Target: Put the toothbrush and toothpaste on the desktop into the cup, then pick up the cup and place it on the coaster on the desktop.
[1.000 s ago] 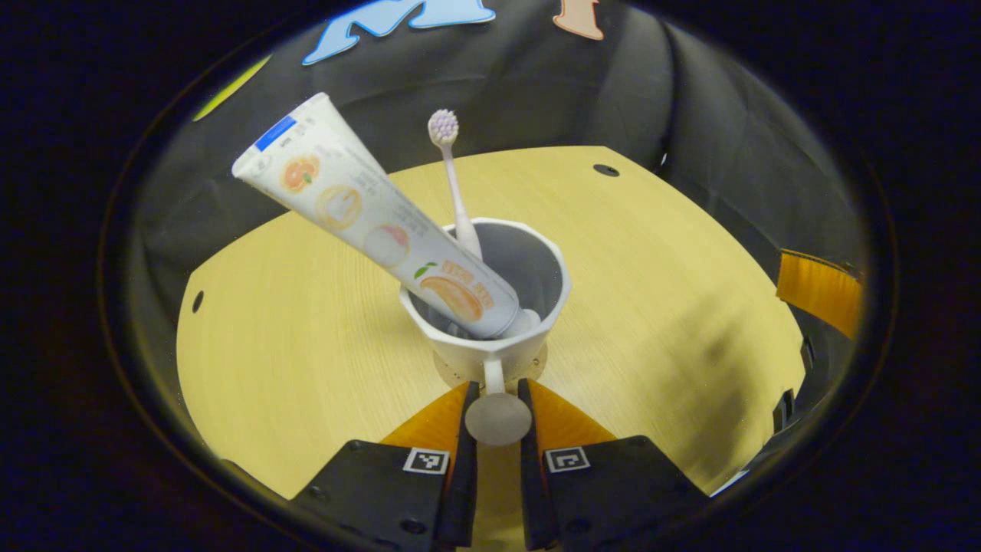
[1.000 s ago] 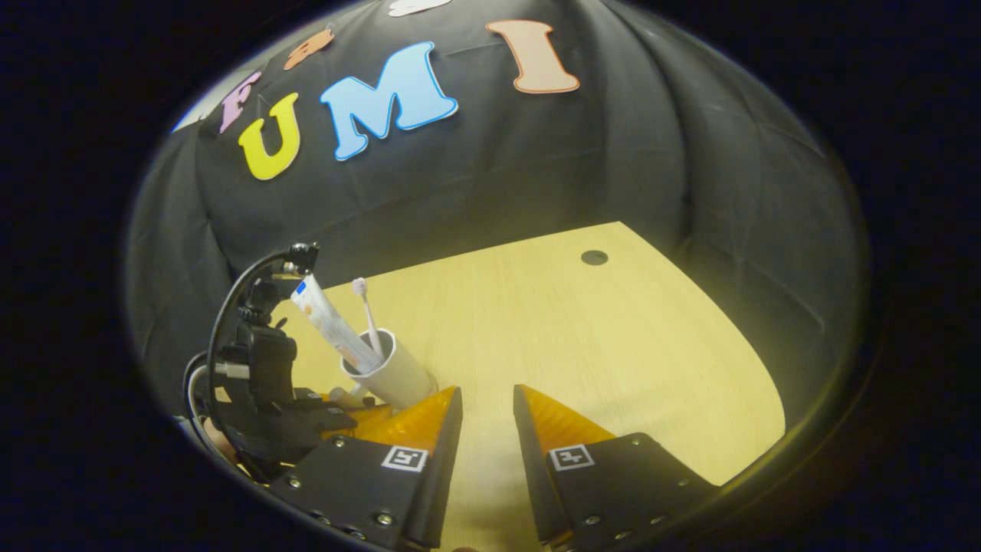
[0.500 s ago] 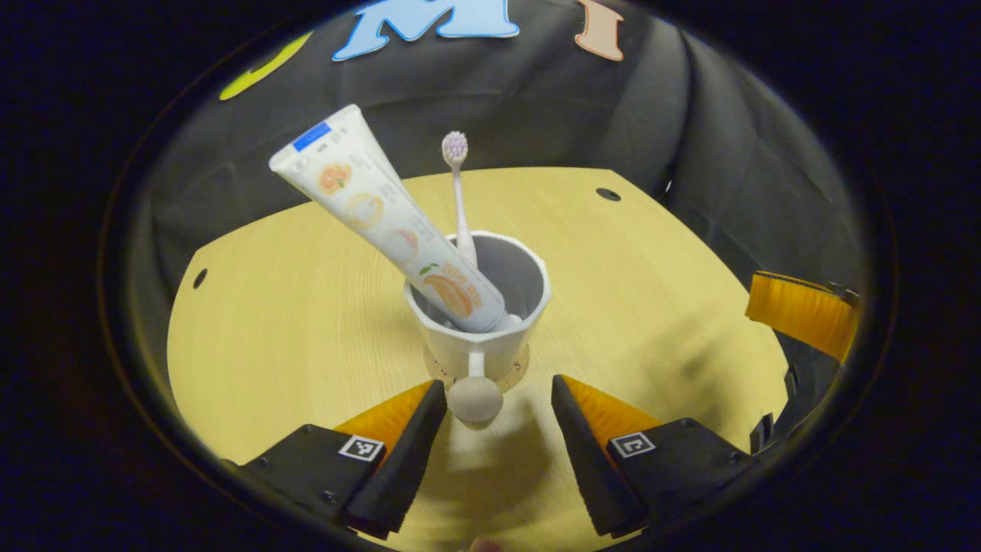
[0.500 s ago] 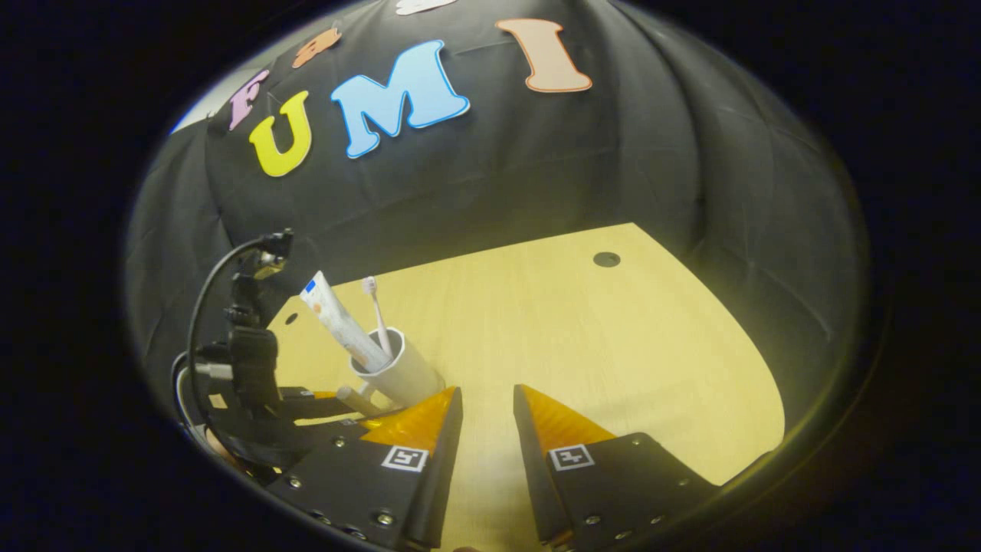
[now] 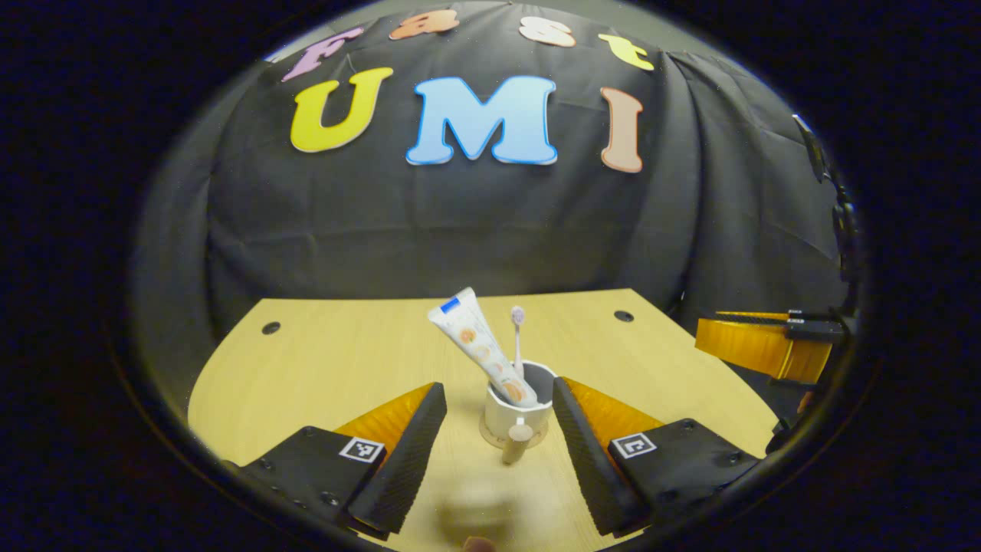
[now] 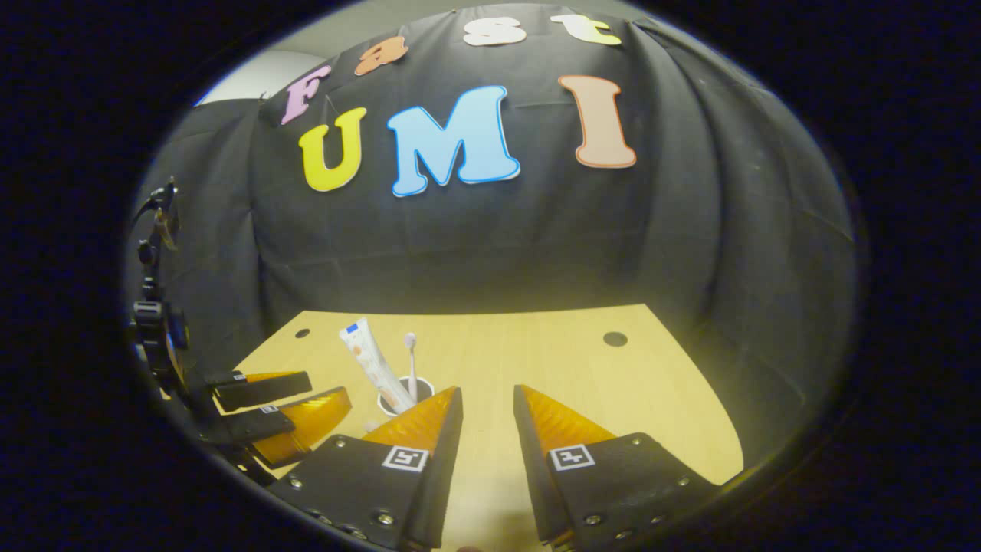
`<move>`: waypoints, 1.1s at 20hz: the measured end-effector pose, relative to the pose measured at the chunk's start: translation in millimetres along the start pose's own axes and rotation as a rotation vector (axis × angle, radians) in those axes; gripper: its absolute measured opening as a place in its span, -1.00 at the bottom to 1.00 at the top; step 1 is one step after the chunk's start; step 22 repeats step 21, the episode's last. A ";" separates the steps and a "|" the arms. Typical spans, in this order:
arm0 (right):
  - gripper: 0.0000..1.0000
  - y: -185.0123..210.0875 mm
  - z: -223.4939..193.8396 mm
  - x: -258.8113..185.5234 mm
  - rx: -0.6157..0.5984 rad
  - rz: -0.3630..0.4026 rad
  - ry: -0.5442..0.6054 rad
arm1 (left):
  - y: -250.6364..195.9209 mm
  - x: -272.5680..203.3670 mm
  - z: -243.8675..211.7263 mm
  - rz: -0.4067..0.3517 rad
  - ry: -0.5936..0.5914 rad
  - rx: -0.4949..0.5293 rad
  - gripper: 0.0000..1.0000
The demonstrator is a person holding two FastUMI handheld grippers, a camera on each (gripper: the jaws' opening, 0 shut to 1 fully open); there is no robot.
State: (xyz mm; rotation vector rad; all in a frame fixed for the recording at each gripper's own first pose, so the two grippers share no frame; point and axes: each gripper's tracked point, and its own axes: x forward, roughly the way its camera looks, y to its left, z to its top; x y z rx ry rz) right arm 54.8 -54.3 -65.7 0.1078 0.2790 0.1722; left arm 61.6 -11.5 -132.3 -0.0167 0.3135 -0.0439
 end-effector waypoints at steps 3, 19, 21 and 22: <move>-0.14 13.6 21.6 -19.0 -0.020 -0.016 -0.091 | 7.1 -29.0 39.5 0.008 -0.131 -0.002 0.99; -0.14 69.9 73.5 -115.6 -0.197 -0.144 -0.382 | 46.6 -142.0 108.1 0.031 -0.421 0.014 0.94; -0.14 74.0 74.8 -121.9 -0.198 -0.152 -0.396 | 48.6 -148.3 105.3 0.031 -0.421 0.019 0.94; -0.14 74.0 74.8 -121.9 -0.198 -0.152 -0.396 | 48.6 -148.3 105.3 0.031 -0.421 0.019 0.94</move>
